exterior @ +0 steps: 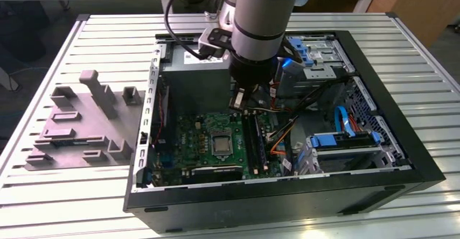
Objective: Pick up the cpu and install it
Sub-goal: 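Install the first cpu locking lever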
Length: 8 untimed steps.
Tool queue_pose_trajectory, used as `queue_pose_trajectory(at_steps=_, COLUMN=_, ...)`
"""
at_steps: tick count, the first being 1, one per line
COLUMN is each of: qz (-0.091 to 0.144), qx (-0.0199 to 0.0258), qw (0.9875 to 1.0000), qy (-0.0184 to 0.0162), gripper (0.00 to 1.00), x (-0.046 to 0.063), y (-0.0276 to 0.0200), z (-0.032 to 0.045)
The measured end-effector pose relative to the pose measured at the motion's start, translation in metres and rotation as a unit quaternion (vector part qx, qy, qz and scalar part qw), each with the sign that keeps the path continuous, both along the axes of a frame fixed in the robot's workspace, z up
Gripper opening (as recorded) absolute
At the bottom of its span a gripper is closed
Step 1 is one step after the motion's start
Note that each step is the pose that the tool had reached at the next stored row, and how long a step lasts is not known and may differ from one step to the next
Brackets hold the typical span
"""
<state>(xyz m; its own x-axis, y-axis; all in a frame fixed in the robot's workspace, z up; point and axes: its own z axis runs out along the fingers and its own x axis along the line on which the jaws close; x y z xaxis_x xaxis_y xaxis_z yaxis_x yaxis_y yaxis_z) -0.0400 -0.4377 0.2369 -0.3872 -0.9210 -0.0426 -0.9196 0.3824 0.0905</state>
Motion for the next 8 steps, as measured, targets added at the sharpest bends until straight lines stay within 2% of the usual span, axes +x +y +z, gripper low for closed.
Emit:
queue_pose_trajectory(at_steps=2, qz=0.003, qx=-0.0023, qw=1.0000, qy=0.0000, gripper=0.11, x=-0.0004, y=-0.0001, z=-0.0002)
queue_pose_trajectory(at_steps=4, qz=0.005, qx=-0.0085, qw=1.0000, qy=0.0000, gripper=0.11, x=-0.0007, y=-0.0002, z=-0.0001)
queue_pose_trajectory(at_steps=8, qz=0.009, qx=-0.0291, qw=0.9995, qy=0.0000, gripper=0.11, x=-0.0016, y=-0.0004, z=-0.0001)
